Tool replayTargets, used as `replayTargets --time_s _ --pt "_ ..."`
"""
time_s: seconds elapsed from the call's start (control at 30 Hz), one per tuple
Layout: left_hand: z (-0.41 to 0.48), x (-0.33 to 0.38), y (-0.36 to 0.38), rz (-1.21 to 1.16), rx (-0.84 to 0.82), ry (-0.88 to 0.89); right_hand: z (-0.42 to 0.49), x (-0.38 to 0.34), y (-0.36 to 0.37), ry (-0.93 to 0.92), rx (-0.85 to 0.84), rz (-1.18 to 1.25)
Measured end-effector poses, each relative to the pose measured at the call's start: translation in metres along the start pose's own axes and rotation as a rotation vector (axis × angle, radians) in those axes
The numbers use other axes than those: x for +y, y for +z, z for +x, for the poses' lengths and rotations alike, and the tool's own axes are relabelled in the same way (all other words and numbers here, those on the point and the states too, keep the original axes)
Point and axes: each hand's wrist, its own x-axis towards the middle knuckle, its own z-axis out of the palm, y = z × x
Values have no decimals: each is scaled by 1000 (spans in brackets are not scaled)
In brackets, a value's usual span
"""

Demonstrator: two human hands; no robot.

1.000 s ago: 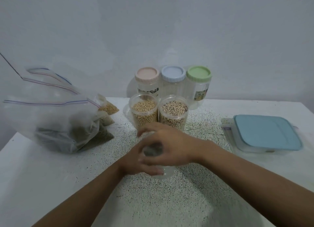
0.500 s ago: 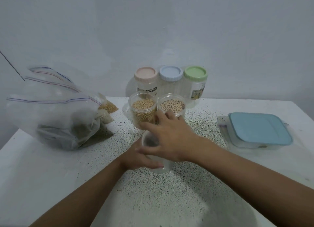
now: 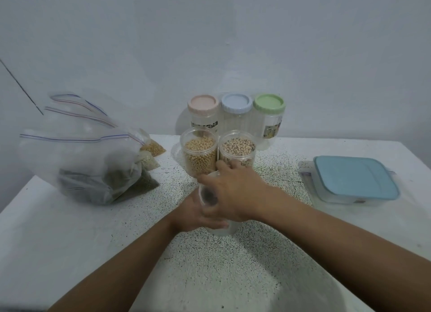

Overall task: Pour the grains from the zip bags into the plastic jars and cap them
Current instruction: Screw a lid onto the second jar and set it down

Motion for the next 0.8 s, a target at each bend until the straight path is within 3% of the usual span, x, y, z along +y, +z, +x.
replayTargets --time_s 0.1,0.17,0.23,0.4,0.63,0.8 --pt "0 -1 -1 29 -35 1 2 7 -6 -258 -25 110" --pt "-1 0 -1 14 -24 6 2 12 -9 -322 -74 222" --pt "1 -2 0 27 -21 29 -1 11 -8 -233 -69 272" --pt "3 -19 -6 37 23 49 -4 1 10 58 -2 96" --pt "-1 -13 -2 57 16 22 -12 13 14 -140 -12 237" --pt "2 -2 6 89 -26 29 -18 32 23 -244 124 400"
